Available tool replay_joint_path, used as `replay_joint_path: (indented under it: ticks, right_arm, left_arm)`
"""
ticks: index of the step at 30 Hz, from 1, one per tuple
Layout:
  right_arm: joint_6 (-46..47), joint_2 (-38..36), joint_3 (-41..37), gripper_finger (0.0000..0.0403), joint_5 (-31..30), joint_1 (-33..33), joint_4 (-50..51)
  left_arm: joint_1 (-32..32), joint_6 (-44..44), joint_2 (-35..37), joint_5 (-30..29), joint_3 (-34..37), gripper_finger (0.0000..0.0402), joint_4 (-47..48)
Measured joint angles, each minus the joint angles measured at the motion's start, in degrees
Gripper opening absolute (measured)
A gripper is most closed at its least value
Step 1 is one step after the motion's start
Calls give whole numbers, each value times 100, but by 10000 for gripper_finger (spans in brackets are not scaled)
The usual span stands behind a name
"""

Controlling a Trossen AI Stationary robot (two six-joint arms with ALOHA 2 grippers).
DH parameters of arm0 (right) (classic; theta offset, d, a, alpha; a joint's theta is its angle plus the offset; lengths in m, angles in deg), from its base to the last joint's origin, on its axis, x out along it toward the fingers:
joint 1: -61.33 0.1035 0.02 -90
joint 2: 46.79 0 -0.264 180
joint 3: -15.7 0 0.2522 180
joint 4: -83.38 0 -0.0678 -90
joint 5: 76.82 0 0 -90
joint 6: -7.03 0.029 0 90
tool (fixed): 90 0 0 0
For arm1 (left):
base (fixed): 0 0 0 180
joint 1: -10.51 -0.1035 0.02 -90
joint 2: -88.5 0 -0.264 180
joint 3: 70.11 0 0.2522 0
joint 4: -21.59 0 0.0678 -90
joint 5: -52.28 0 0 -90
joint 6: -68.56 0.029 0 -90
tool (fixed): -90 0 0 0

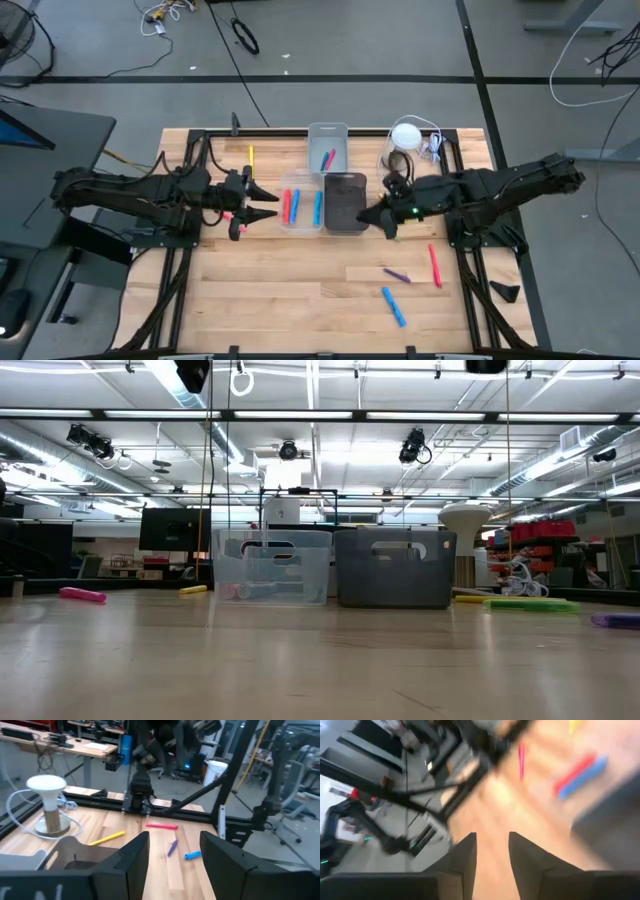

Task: Pick & Place Markers
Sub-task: Put the blue highlighter into the transparent bin

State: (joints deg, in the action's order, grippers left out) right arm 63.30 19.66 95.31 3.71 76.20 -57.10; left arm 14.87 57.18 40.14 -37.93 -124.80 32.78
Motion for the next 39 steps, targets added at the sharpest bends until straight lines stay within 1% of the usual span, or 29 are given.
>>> replay_joint_path:
  ticks: [4, 8, 12, 14, 18, 20, 23, 25, 27, 29, 31, 34, 36, 39]
  right_arm:
    - [1101, 69, 0, 105, 498, 413, 249]
    - [2388, 180, 0, 104, 1009, 873, 203]
    - [3676, 346, 0, 104, 1690, 1361, 167]
    - [4240, 448, 0, 104, 1984, 1603, -60]
    - [5255, 673, 2, 104, 2238, 2087, -404]
    - [5737, 772, 4, 104, 2262, 2319, -420]
    - [6214, 996, 132, 103, 2262, 2608, -313]
    - [6288, 1247, 470, 100, 2294, 2733, 18]
    - [6167, 1598, 1019, 95, 2390, 2774, 526]
    - [5870, 1988, 1622, 89, 2406, 2777, 1289]
    - [5640, 2361, 2197, 84, 2359, 2772, 2268]
    - [5546, 2846, 2860, 80, 2111, 2787, 3599]
    - [5620, 3079, 3167, 79, 1940, 2861, 4228]
    - [6009, 3325, 3320, 79, 1599, 3039, 4704]
  left_arm:
    - [0, -2, 5, 184, 0, 181, -3]
    - [0, 0, 5, 305, 0, 181, 51]
    - [0, 0, 5, 314, 0, 181, 161]
    - [0, 0, 5, 314, 0, 181, 219]
    - [0, 0, 5, 369, 0, 181, 237]
    - [0, -2, 5, 498, 0, 181, 247]
    - [0, -38, 5, 637, 0, 181, 253]
    - [0, -38, 3, 654, 0, 181, 276]
    - [0, -40, 3, 654, -2, 181, 325]
    - [0, -26, 3, 653, -2, 181, 347]
    - [0, -18, 3, 654, -2, 181, 346]
    - [0, -16, 3, 653, -2, 181, 346]
    - [0, -17, 3, 654, -2, 181, 345]
    - [0, -26, 3, 653, -4, 181, 343]
